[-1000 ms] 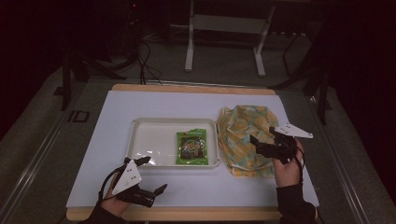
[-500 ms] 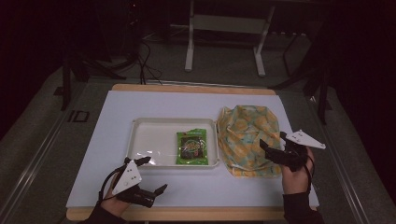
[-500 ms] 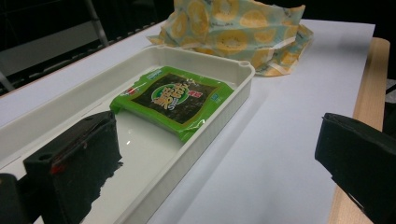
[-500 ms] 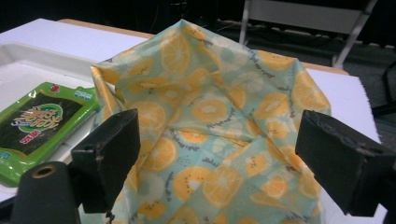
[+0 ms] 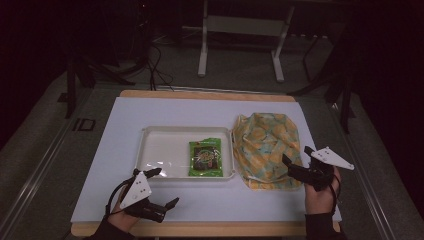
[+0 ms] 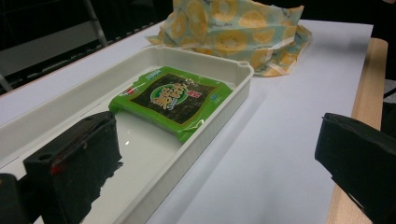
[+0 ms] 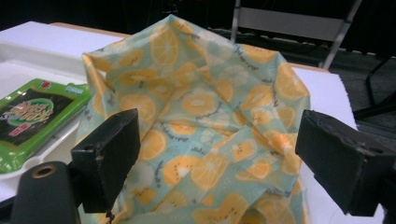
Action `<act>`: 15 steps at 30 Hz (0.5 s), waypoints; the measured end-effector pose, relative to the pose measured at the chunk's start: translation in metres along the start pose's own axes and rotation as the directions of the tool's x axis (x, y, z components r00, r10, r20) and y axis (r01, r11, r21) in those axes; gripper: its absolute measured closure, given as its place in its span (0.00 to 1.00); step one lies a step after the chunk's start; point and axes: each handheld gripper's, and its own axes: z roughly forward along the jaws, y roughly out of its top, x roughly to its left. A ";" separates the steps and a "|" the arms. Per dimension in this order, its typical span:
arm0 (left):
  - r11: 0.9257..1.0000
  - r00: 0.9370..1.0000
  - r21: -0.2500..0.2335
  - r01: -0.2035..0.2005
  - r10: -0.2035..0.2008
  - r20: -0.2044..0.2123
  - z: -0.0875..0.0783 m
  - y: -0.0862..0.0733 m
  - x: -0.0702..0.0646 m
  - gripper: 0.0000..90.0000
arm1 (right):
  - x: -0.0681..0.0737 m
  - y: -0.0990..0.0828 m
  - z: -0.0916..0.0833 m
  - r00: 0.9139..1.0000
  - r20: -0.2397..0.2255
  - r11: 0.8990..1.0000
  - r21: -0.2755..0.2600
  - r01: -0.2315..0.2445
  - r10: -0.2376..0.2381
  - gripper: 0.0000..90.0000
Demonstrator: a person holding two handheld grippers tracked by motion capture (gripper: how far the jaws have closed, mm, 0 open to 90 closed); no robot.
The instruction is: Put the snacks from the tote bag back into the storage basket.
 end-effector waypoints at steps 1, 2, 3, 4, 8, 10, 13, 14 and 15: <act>1.000 1.000 0.001 -0.001 0.001 0.000 0.000 0.000 0.000 0.01 | 0.000 -0.001 -0.001 1.000 0.002 1.000 -0.009 0.003 -0.003 0.15; 1.000 1.000 0.000 -0.002 0.002 0.000 0.000 0.000 0.000 0.01 | 0.000 -0.001 -0.002 1.000 0.003 1.000 -0.015 0.008 -0.008 0.15; 1.000 1.000 0.000 -0.002 0.002 0.001 0.000 0.000 0.000 0.00 | -0.001 -0.002 -0.004 1.000 0.008 1.000 -0.022 0.011 -0.011 0.15; 1.000 1.000 0.000 -0.001 0.001 0.002 0.001 0.000 0.000 0.00 | -0.001 -0.002 -0.004 1.000 0.009 1.000 -0.026 0.012 -0.012 0.15; 1.000 1.000 0.000 0.000 0.000 0.002 0.001 0.000 0.000 0.00 | -0.004 -0.004 -0.002 1.000 0.013 1.000 -0.019 0.009 -0.009 0.15; 1.000 1.000 0.001 0.001 -0.001 0.002 0.001 0.000 0.000 0.00 | -0.004 -0.005 0.000 1.000 0.013 1.000 -0.018 0.009 -0.009 0.15; 1.000 1.000 0.003 0.001 -0.001 0.002 0.001 0.000 0.000 0.00 | -0.005 -0.005 0.000 1.000 0.013 1.000 -0.019 0.015 -0.015 0.15; 1.000 1.000 0.003 0.000 0.000 0.002 0.001 0.000 0.000 0.00 | -0.005 -0.005 0.001 1.000 0.013 1.000 -0.017 0.015 -0.015 0.15; 1.000 1.000 0.003 0.000 0.000 0.002 0.001 0.000 0.000 0.01 | -0.005 -0.005 0.001 1.000 0.012 1.000 -0.016 0.014 -0.014 0.15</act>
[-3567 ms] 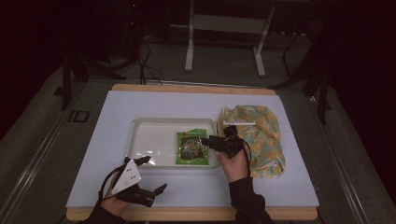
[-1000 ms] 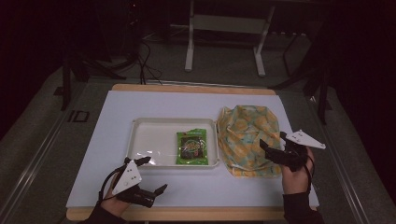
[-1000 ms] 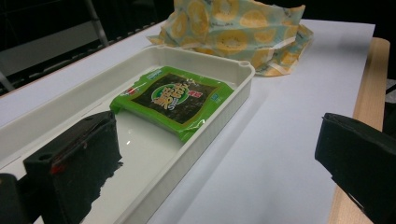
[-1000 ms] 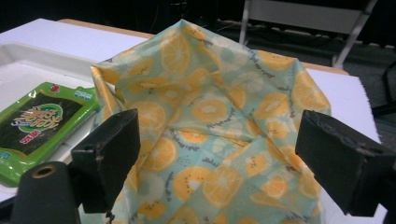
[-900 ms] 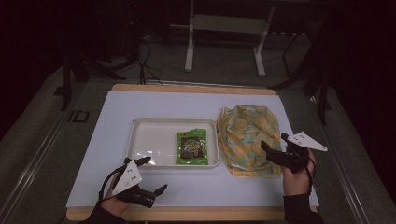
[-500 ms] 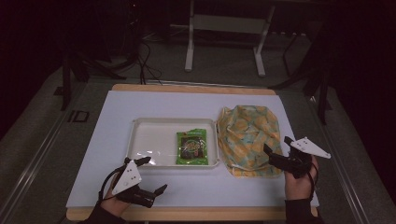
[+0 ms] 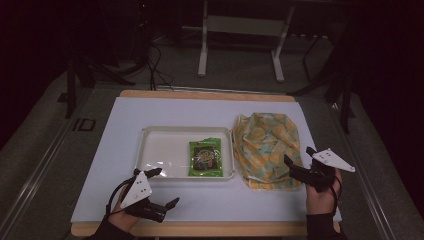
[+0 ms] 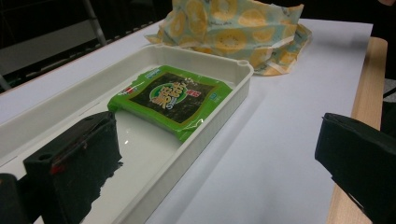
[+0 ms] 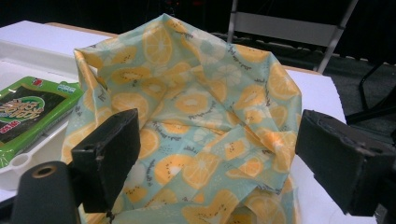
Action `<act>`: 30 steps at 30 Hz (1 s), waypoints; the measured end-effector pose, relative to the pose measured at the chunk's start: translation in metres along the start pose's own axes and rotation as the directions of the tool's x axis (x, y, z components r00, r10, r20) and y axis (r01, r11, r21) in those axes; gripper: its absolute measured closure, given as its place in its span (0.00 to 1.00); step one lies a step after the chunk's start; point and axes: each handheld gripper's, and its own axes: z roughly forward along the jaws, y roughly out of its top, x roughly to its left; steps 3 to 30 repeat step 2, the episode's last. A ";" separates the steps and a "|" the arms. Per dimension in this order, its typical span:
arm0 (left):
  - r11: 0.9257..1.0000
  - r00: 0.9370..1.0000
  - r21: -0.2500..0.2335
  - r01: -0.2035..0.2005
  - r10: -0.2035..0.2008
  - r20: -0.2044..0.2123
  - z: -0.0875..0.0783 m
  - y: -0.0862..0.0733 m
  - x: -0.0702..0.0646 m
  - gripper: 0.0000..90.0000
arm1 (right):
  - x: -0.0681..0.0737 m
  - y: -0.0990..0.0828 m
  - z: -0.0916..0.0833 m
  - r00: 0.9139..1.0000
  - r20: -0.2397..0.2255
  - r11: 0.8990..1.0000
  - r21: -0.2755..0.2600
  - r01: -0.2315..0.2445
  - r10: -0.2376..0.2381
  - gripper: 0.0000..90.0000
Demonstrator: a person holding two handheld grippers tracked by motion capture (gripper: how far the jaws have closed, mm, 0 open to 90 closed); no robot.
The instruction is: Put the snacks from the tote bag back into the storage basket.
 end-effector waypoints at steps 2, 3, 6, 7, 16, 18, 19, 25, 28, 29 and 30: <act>1.000 1.000 -0.002 -0.001 0.001 0.000 0.000 0.000 0.000 0.00 | 0.000 0.000 0.000 1.000 0.000 1.000 -0.002 0.002 -0.002 0.15; 1.000 1.000 -0.002 -0.001 0.001 0.000 0.000 0.000 0.000 0.00 | 0.000 0.000 0.000 1.000 0.000 1.000 -0.002 0.002 -0.002 0.15; 1.000 1.000 -0.002 -0.001 0.001 0.000 0.000 0.000 0.000 0.00 | 0.000 0.000 0.000 1.000 0.000 1.000 -0.002 0.002 -0.002 0.15; 1.000 1.000 -0.002 -0.001 0.001 0.000 0.000 0.000 0.000 0.00 | 0.000 0.000 0.000 1.000 0.000 1.000 -0.002 0.002 -0.002 0.15; 1.000 1.000 -0.002 -0.001 0.001 0.000 0.000 0.000 0.000 0.00 | 0.000 0.000 0.000 1.000 0.000 1.000 -0.002 0.002 -0.002 0.15; 1.000 1.000 -0.002 -0.001 0.001 0.000 0.000 0.000 0.000 0.00 | 0.000 0.000 0.000 1.000 0.000 1.000 -0.002 0.002 -0.002 0.15; 1.000 1.000 -0.002 -0.001 0.001 0.000 0.000 0.000 0.000 0.00 | 0.000 0.000 0.000 1.000 0.000 1.000 -0.002 0.002 -0.002 0.15; 1.000 1.000 -0.002 -0.001 0.001 0.000 0.000 0.000 0.000 0.00 | 0.000 0.000 0.000 1.000 0.000 1.000 -0.002 0.002 -0.002 0.15; 1.000 1.000 -0.002 -0.001 0.001 0.000 0.000 0.000 0.000 0.00 | 0.000 0.000 0.000 1.000 0.000 1.000 -0.002 0.002 -0.002 0.15; 1.000 1.000 -0.002 -0.001 0.001 0.000 0.000 0.000 0.000 0.00 | 0.000 0.000 0.000 1.000 0.000 1.000 -0.002 0.002 -0.002 0.15; 1.000 1.000 -0.002 -0.001 0.001 0.000 0.000 0.000 0.000 0.00 | 0.000 0.000 0.000 1.000 0.000 1.000 -0.002 0.002 -0.002 0.15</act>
